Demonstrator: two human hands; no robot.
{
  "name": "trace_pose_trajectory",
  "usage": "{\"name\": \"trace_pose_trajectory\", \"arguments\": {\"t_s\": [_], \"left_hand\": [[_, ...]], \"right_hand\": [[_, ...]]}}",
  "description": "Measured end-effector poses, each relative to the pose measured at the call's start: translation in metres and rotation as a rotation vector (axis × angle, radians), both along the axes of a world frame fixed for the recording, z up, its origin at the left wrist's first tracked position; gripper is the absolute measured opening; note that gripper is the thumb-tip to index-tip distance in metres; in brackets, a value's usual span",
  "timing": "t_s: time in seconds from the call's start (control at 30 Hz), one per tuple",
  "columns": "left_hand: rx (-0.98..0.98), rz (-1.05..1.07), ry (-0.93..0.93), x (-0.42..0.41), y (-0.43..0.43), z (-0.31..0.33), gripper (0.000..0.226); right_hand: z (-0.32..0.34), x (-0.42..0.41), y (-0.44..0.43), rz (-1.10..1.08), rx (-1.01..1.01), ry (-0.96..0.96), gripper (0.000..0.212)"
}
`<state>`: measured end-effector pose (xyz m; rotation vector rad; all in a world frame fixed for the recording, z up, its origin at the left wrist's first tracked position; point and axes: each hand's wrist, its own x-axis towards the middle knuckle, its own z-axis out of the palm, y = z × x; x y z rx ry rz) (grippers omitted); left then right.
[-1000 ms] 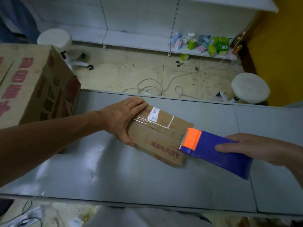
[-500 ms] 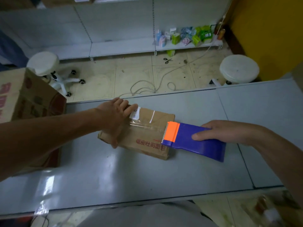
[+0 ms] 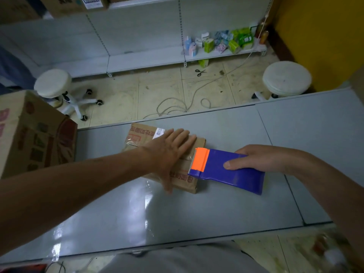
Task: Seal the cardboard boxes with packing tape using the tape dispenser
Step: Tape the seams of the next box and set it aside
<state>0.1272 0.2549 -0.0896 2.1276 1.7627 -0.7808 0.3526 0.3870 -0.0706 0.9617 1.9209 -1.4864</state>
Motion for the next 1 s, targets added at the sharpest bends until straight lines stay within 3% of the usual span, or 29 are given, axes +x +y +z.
{"name": "trace_pose_trajectory", "arguments": {"t_s": [0.17,0.33,0.73,1.0], "left_hand": [[0.057,0.108,-0.137,-0.007,-0.007,-0.002,0.144],[0.079,0.124,-0.194,-0.008,-0.008,-0.004,0.142],[0.092,0.112,-0.225,-0.013,-0.009,-0.008,0.142],[0.085,0.111,-0.204,-0.015,-0.008,-0.014,0.146]], "right_hand": [[-0.001,0.001,0.002,0.012,-0.033,0.005,0.051],[-0.006,0.006,0.004,0.049,-0.056,0.006,0.056],[-0.017,0.046,0.012,-0.010,-0.133,-0.012,0.054],[-0.022,0.054,0.012,-0.031,-0.180,0.007,0.070]]}}
